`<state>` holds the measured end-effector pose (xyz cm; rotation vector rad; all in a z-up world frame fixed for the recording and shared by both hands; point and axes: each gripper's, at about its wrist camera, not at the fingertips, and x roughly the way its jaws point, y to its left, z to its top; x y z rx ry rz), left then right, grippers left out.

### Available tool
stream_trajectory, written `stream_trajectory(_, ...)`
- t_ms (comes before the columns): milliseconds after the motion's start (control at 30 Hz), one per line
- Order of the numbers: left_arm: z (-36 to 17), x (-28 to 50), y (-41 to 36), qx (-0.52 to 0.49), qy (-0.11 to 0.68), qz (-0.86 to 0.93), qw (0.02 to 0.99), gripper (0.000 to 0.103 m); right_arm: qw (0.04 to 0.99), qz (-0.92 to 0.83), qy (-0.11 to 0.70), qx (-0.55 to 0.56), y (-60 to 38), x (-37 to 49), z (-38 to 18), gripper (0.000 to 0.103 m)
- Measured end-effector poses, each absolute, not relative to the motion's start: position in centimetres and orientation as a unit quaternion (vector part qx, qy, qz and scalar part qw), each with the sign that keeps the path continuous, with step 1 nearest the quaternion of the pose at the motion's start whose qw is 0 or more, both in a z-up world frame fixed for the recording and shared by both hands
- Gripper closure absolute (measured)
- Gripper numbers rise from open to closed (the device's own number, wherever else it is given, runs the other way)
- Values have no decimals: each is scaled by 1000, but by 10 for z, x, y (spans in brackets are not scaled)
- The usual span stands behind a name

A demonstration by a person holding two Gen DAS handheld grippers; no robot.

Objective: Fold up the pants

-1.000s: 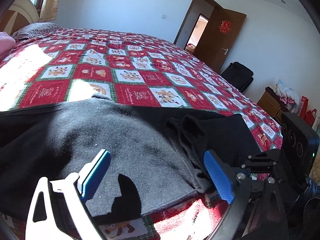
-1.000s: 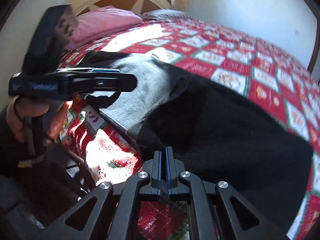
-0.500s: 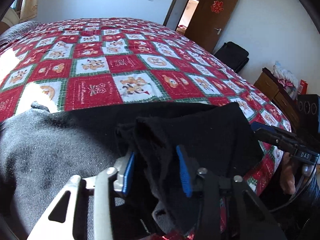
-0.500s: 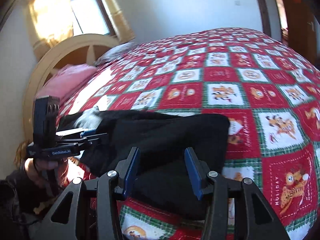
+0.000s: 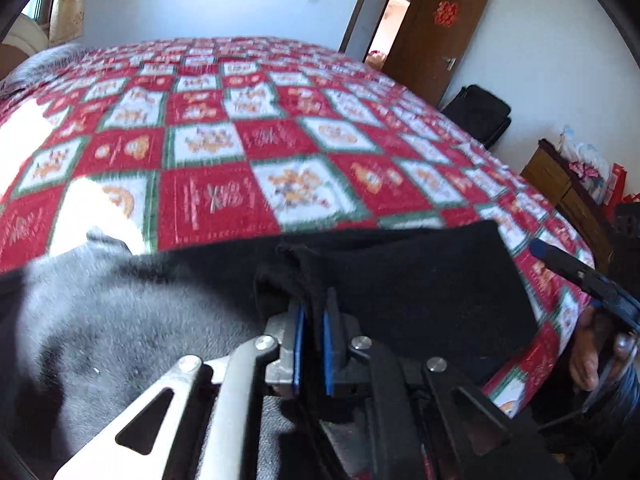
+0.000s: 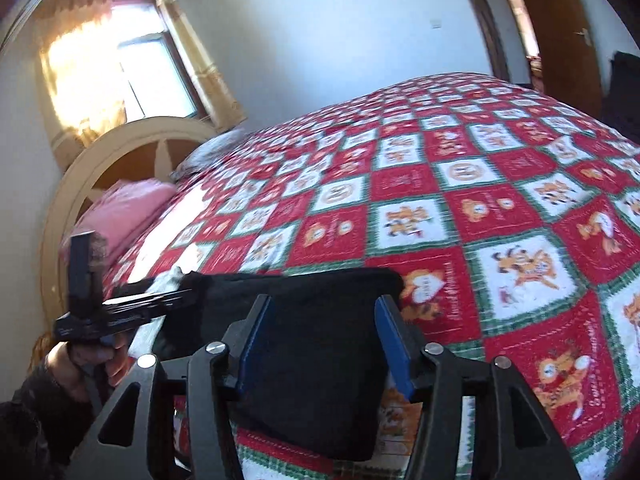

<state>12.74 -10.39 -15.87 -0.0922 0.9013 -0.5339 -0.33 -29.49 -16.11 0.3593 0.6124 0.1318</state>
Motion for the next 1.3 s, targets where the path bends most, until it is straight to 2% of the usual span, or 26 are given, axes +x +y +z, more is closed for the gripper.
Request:
stream_trajectory(133,-159,125,-103,-35,411,-252,876,89,908,72,396,114,-269,14,-196,46)
stream_trajectory(300,-152,126,-98,-26,387,-255,886,89,931,84,346,87,-258,-5,-174,46)
stream_trajectory(333,-154,128,-99,-23,390,-254,885,89,932,93,340,86,-256,-7,-171,43)
stream_trajectory(433,-161,130,-101,-21,391,-256,884,87,909,72,407,52,-247,9,-197,36)
stream_trajectory(500,-160,127,-100,-24,386,-258,885,85,919,69,386,38,-243,4,-200,36)
stream_trajectory(533,-158,126,-99,-22,385,-257,886,77,918,69,390,26,-240,3,-196,36)
stream_trajectory(600,-155,121,-97,-9,381,-244,892,52,921,75,381,40,-240,3,-188,36)
stream_trajectory(633,-152,119,-96,-4,375,-234,897,35,923,80,372,59,-241,1,-184,36)
stream_trajectory(667,-149,115,-92,-1,366,-227,902,29,923,90,366,73,-241,-1,-180,37)
stream_trajectory(833,-141,105,-78,13,353,-203,913,20,930,123,341,65,-209,11,-166,36)
stream_trajectory(1000,-143,103,-60,28,356,-172,918,20,921,170,345,63,-164,45,-173,36)
stream_trajectory(1133,-149,104,-40,16,367,-157,917,20,891,207,402,49,-127,70,-200,35)
stream_trajectory(1200,-152,103,-31,15,373,-153,915,20,902,195,385,15,-115,65,-198,31)
stream_trajectory(1300,-153,99,-15,15,375,-143,916,20,906,193,377,5,-112,60,-194,31)
